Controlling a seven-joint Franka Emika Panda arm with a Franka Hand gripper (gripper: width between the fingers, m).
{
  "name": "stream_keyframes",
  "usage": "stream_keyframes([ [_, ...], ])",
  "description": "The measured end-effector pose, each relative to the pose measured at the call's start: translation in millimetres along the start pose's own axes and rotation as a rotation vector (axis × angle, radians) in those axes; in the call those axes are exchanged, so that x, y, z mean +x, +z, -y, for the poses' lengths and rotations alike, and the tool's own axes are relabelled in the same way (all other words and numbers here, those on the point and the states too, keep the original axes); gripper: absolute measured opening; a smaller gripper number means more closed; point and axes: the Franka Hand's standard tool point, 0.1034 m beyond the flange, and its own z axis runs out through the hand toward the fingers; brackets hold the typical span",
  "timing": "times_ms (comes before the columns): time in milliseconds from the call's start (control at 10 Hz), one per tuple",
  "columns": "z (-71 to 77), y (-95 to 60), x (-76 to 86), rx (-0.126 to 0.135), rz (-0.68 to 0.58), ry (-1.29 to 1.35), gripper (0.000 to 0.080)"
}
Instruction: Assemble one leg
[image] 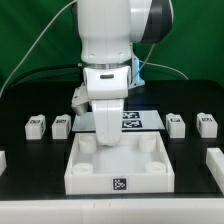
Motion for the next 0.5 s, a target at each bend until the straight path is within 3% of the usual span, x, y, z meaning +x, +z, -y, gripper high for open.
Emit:
stream_keyframes([
  [500, -0.4, -0.2, -0.1, -0.002, 0.000, 0.000, 0.0061],
])
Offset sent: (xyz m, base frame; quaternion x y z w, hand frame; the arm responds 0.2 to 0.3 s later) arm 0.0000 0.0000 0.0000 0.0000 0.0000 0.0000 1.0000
